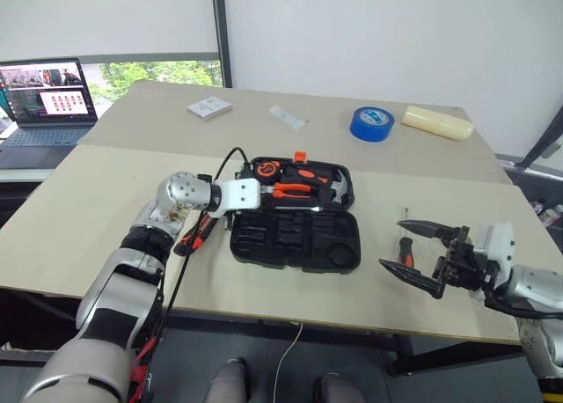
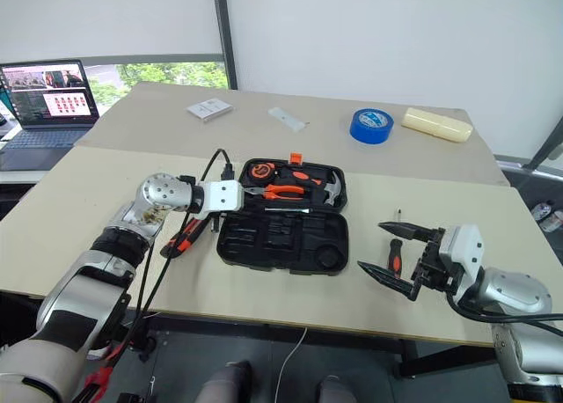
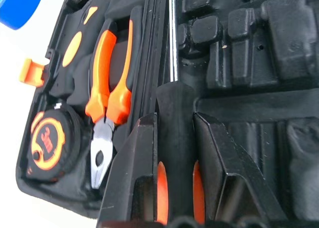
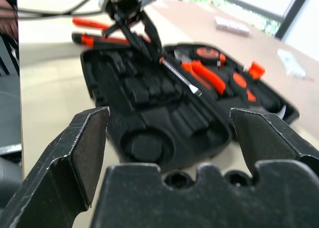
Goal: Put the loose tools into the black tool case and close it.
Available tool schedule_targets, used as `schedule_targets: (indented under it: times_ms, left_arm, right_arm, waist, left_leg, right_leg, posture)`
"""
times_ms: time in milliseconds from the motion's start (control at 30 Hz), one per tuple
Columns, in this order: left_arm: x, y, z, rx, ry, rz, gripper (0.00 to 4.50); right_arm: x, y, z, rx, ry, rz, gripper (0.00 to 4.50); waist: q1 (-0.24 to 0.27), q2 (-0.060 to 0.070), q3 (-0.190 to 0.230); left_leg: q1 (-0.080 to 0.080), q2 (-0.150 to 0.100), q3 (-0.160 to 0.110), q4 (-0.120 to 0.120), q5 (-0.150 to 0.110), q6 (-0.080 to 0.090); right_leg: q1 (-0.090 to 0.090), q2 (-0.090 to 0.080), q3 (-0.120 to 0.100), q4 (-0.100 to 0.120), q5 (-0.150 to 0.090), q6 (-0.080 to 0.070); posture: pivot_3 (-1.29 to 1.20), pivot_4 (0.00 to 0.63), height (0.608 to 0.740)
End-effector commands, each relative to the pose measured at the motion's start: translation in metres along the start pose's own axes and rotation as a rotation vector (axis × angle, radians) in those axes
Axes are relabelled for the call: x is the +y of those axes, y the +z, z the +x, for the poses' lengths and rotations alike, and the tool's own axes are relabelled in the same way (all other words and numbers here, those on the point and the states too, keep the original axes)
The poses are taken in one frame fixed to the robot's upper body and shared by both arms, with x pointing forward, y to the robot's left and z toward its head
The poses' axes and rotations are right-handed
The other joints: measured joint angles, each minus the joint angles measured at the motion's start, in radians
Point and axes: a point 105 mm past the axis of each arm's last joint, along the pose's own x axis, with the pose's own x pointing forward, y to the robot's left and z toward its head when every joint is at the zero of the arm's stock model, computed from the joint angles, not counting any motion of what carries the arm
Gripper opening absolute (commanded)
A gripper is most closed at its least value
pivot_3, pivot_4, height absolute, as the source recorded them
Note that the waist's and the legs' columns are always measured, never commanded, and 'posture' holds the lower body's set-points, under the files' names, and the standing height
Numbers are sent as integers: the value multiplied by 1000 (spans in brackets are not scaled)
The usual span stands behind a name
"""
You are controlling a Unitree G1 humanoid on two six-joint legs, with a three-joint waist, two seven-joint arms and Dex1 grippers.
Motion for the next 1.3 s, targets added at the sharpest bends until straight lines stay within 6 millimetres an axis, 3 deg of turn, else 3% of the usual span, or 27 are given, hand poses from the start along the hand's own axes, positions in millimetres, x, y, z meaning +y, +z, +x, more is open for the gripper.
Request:
schedule_targets:
  times_ms: [33,133,267,400,533,567,633,833,1067,1200,1300]
  left_arm:
    - [14,9,4,-1,39,45,786]
    - [10,14,9,-13,-3,48,786]
    - [11,11,10,12,2,55,2090]
    - [23,22,1,-98,82,11,3478]
    - [37,36,-5,-302,169,-283,3478]
    - [38,35,-6,-330,180,-361,2931]
    - [34,32,-3,-341,166,-450,2280]
    - [10,12,21,-213,152,-613,67]
    - [-15,12,39,-150,75,-624,28]
    - [-37,1,50,-69,17,-680,28]
    - [-41,-3,51,-80,24,-718,28]
  right_arm:
    - [-8,14,-8,-19,-53,-74,4500]
    - [-7,13,-10,-13,-60,-68,4500]
    - [-5,13,-12,-11,-67,-62,4500]
    - [-6,14,-16,-13,-76,-56,4500]
    - [-6,15,-19,-22,-82,-33,4500]
    - [-6,15,-19,-23,-84,-25,4500]
    - [-5,14,-18,-23,-85,-18,4500]
    - [-7,12,-14,-32,-110,-13,4500]
    - [-8,14,-10,-41,-133,-6,4500]
    - [-5,12,-6,-37,-147,11,4500]
    - [-4,9,-5,-24,-177,34,4500]
  waist:
    - [1,0,0]
    - [1,0,0]
    - [2,0,0]
    - [2,0,0]
    - [2,0,0]
    - [2,0,0]
    - [1,0,0]
    - [-1,0,0]
    - [2,0,0]
    - [4,1,-1]
    - [5,5,-3]
  left_leg:
    - [0,0,0,0,0,0]
    - [0,0,0,0,0,0]
    - [0,0,0,0,0,0]
    - [0,0,0,0,0,0]
    - [0,0,0,0,0,0]
    - [0,0,-1,1,0,0]
    - [0,0,-1,1,0,0]
    - [1,0,-1,1,0,0]
    - [0,0,-1,3,0,0]
    - [0,0,-2,3,0,0]
    - [1,-1,-2,3,0,0]
  right_leg:
    - [0,0,0,0,0,0]
    - [0,0,0,0,0,0]
    - [0,0,0,0,0,0]
    - [0,0,0,0,0,0]
    - [0,0,0,0,0,0]
    - [0,0,0,0,0,0]
    - [1,0,0,1,0,0]
    - [1,0,0,3,0,0]
    - [1,0,0,3,1,1]
    - [1,0,0,2,1,1]
    - [2,0,0,2,0,1]
  posture:
    - [0,150,740]
    - [0,150,740]
    - [0,150,740]
    - [0,150,740]
    - [0,150,740]
    - [0,150,740]
    - [0,150,740]
    - [0,150,740]
    - [0,150,740]
    - [0,150,740]
    - [0,150,740]
